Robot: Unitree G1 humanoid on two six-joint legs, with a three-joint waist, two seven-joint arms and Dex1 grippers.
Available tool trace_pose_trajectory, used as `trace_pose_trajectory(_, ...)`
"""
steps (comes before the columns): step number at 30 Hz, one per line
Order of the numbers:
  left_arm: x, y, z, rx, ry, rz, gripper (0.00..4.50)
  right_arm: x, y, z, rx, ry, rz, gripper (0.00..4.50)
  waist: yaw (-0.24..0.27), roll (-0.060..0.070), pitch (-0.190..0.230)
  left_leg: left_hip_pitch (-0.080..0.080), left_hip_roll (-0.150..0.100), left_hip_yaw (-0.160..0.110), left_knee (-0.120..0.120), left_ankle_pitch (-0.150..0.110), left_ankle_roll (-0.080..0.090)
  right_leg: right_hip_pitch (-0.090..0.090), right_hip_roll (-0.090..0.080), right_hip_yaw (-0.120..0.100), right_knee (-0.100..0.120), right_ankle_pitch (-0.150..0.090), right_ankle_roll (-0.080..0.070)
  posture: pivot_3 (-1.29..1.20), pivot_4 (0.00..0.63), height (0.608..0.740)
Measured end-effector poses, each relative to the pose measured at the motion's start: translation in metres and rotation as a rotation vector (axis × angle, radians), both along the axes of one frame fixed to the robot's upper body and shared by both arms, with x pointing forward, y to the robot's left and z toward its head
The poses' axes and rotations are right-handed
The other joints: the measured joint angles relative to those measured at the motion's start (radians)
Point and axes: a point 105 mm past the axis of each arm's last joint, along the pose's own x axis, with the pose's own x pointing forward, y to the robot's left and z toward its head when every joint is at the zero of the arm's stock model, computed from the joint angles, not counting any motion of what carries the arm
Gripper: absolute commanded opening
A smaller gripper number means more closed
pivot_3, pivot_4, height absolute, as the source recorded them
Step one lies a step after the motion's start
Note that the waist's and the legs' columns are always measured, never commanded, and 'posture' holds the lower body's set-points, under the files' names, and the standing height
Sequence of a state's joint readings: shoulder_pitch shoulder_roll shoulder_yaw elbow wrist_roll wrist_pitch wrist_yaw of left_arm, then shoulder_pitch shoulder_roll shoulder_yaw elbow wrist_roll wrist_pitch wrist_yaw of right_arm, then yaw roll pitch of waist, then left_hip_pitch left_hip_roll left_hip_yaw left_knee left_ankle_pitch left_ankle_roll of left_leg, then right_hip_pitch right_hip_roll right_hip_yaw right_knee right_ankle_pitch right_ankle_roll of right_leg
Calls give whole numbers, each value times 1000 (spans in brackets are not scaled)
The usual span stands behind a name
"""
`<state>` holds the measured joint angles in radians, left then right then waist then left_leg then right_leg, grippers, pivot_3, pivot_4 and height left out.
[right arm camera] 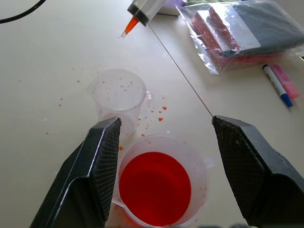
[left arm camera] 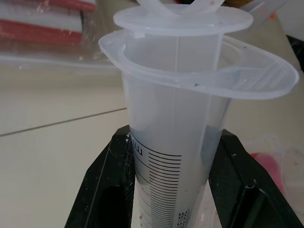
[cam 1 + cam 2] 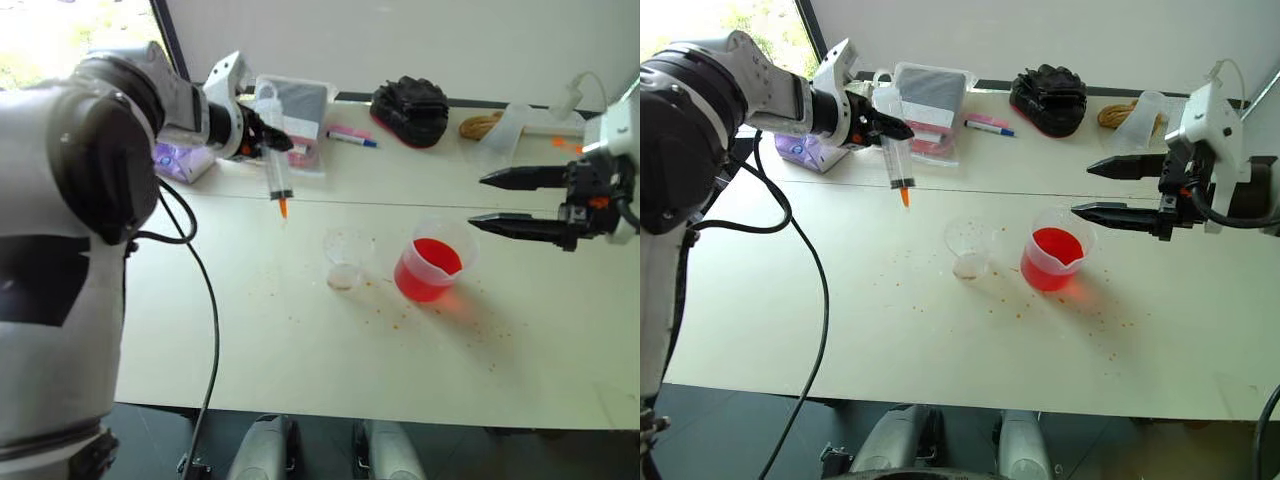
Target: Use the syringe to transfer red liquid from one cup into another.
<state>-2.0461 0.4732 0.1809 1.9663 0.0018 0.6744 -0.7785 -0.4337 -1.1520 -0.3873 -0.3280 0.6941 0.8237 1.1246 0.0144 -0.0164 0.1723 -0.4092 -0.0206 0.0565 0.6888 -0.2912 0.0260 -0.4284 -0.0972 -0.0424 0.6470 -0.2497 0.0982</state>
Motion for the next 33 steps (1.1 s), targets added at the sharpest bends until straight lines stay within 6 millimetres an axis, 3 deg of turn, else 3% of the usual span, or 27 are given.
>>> trace_pose_trajectory(5, 1, -20, 34, -91, -293, -173, 1576, -9, -4, -14, 78, 1, -92, 3194, -1, 0, 0, 0, 0, 0, 0, 0, 1, 0, 0, 0, 0, 0, 0, 0, 150, 740)
trace_pose_trajectory(8, -6, -38, 41, -139, -407, -294, 1576, -13, 3, -15, 126, -8, -124, 3194, -3, 0, 0, 1, 0, 0, 0, -3, 6, 0, 0, 0, 0, 0, 0, 0, 150, 740)
trace_pose_trajectory(12, -34, -71, 56, -243, -587, -606, 1576, -18, 6, -2, 175, -77, -175, 3194, 0, 0, 0, 0, 1, 0, 2, -4, 8, 0, 0, -1, 0, 0, 0, 0, 150, 740)
trace_pose_trajectory(15, -53, -85, 62, -319, -657, -771, 1576, -19, 5, 1, 186, -92, -205, 3194, -2, 1, -1, 0, 1, 0, 4, -6, 11, 1, 0, -1, 0, 0, 0, 0, 150, 740)
trace_pose_trajectory(23, -82, -140, 16, -451, -701, -1069, 1576, -22, -11, 13, 232, -158, -308, 3194, 0, 1, -1, -1, 1, -1, 9, -8, 14, 3, 0, -2, 1, 0, 0, 0, 150, 740)
trace_pose_trajectory(28, -97, -167, 4, -437, -782, -1187, 1576, -24, -18, 23, 271, -201, -361, 3194, -2, 2, -2, -1, 1, -1, 9, -8, 14, 3, 0, -2, 1, 0, 0, 0, 150, 740)
trace_pose_trajectory(33, -92, -186, -23, -363, -798, -1215, 1576, -29, -18, 24, 282, -217, -385, 3194, -1, 3, -2, -1, 1, -1, 9, -8, 14, 4, 0, -1, 1, 0, 0, 0, 150, 740)
